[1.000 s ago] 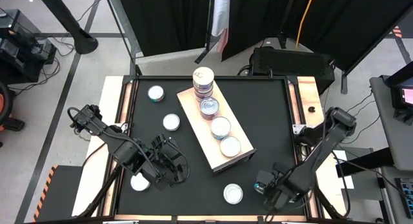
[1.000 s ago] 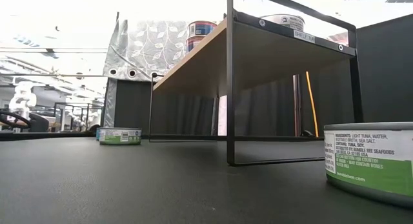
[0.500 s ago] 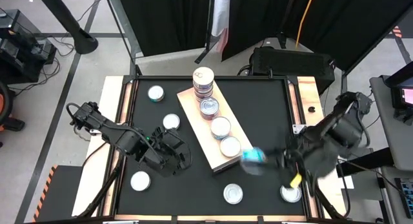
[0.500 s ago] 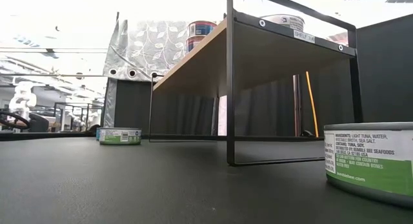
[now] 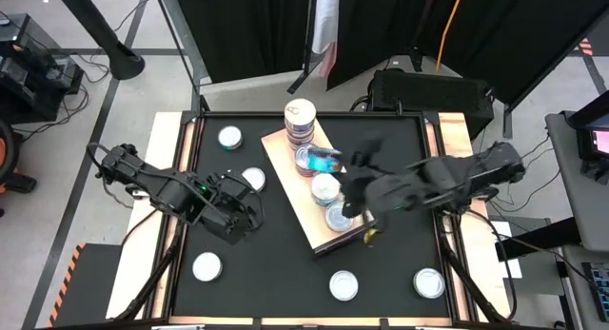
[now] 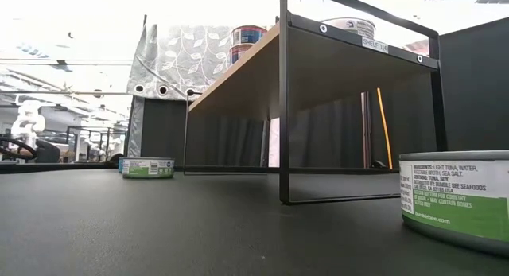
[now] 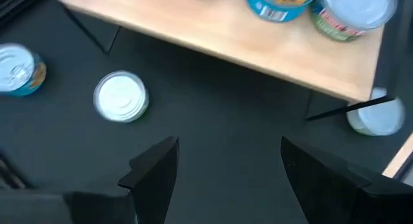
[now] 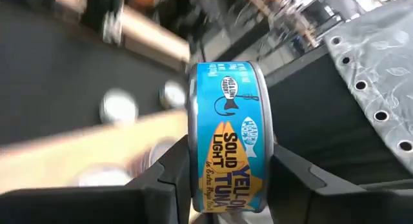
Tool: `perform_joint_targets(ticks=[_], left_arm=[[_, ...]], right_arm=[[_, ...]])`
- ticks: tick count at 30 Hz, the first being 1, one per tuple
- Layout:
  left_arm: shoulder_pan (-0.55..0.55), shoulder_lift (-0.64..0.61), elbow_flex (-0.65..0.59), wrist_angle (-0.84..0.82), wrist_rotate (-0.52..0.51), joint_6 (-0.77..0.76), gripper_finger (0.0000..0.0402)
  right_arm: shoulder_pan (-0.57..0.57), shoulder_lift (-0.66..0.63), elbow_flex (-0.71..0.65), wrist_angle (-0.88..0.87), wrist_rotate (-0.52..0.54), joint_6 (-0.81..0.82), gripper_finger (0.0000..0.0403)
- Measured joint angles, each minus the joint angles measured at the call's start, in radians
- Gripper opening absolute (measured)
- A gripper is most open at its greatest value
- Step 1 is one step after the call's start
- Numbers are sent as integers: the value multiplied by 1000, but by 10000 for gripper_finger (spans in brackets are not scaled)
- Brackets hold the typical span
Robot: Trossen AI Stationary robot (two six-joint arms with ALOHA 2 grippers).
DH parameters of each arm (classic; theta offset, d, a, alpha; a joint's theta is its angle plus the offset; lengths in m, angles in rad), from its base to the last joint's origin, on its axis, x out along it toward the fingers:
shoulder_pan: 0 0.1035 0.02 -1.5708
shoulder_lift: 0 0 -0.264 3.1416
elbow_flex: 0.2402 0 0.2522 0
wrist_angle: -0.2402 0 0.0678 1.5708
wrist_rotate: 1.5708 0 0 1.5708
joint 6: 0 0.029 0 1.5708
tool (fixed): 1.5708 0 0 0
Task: Stack canned seafood by type on shelf
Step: Stack the yellow-blue tuna can on top of the stacked yellow-blue tuna can on the shelf
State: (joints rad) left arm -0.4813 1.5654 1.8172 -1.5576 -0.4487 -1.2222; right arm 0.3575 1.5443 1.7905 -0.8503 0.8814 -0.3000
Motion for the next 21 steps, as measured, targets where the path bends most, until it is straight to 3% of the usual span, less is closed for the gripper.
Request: perform_joint_targets(ticks=[6,11,21], left_arm=[[-22,0,0,-8,0,-62,271],[-27,0,0,-10,-1,-82,271],[-46,0,0,-13,-6,-81,271]], right_arm=[[-10,124,0,-167,3,3,137],[-9,203,0,-249,0,99,138],[-9,256,0,-335,8,144,139]])
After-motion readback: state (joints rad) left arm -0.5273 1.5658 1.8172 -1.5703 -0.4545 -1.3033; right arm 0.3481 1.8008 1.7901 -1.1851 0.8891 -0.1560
